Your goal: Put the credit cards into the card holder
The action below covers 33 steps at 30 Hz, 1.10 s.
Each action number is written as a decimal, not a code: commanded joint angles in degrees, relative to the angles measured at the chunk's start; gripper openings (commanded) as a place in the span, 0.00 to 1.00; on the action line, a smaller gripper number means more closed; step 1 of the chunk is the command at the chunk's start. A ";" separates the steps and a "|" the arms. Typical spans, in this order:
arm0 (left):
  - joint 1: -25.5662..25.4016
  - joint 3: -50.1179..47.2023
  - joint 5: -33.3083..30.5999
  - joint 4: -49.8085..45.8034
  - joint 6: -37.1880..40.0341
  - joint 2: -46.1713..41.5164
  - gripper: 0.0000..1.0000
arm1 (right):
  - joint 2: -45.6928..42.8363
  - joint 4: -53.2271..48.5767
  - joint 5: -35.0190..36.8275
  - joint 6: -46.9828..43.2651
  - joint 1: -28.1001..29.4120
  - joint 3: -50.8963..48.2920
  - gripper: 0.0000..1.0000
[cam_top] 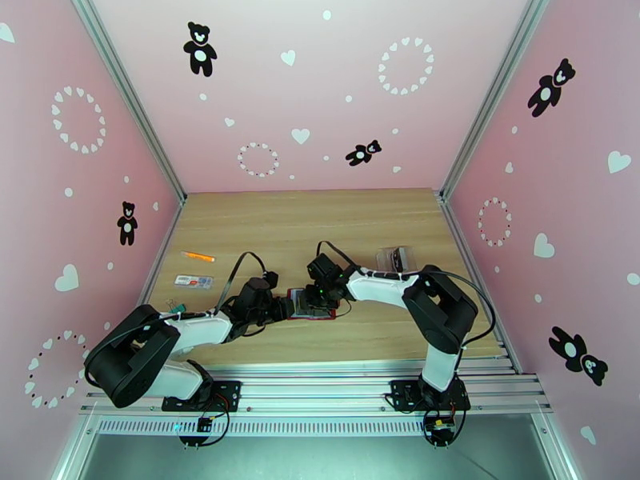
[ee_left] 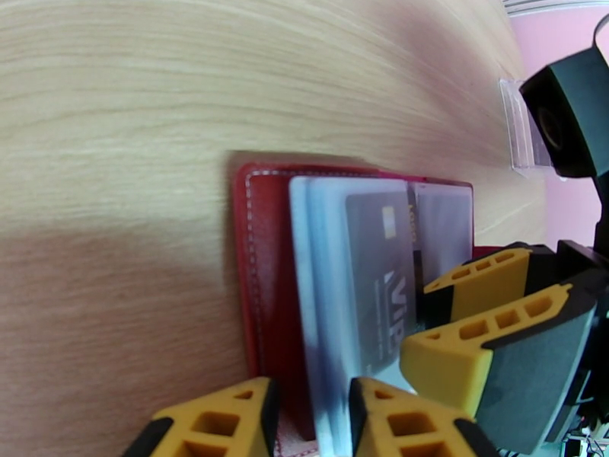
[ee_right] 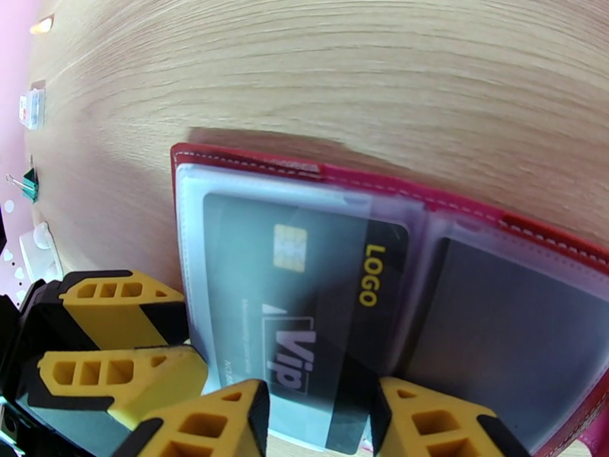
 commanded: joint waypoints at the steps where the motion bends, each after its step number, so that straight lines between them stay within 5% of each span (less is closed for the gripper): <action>1: -0.53 -1.72 -0.82 -2.32 -0.60 0.87 0.32 | 1.43 -0.51 -0.62 -0.82 1.56 1.03 0.40; 22: -0.69 -2.27 -1.46 -2.24 -0.71 -0.13 0.32 | -1.15 -0.90 -2.65 -1.07 1.82 1.93 0.35; 33: -0.77 -3.08 -3.68 -5.00 -0.70 -5.90 0.36 | -5.43 -10.20 8.19 -6.18 1.24 4.89 0.42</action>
